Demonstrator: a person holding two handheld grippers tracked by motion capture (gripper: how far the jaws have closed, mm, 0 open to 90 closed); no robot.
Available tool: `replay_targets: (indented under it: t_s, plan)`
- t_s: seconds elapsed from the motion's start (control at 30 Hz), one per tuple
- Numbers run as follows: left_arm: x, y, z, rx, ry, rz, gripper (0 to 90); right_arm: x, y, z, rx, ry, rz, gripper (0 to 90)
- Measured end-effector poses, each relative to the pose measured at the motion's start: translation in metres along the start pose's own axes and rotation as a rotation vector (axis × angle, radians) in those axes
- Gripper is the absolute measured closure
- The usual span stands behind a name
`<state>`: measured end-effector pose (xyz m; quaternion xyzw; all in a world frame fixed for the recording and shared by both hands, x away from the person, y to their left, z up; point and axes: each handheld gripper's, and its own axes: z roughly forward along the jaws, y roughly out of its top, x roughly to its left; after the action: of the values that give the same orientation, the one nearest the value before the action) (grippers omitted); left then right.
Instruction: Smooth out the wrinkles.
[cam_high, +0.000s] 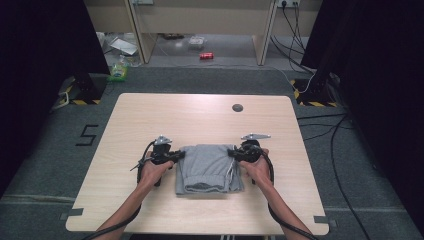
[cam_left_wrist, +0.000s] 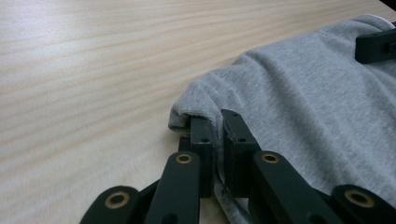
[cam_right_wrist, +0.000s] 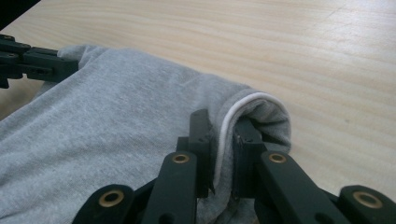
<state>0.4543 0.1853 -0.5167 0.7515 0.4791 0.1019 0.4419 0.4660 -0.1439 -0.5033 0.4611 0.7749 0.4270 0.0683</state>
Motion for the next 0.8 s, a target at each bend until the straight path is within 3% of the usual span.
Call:
replay_targets:
  t_s: [0.33, 0.8]
  plan:
    - [0.007, 0.015, 0.015, -0.001, 0.020, -0.029, 83.8, -0.014, 0.012, 0.009, -0.013, -0.016, 0.011, 81.4]
    - [0.009, 0.022, 0.023, 0.007, 0.034, -0.029, 83.3, -0.023, 0.018, 0.014, -0.022, -0.022, 0.014, 81.2]
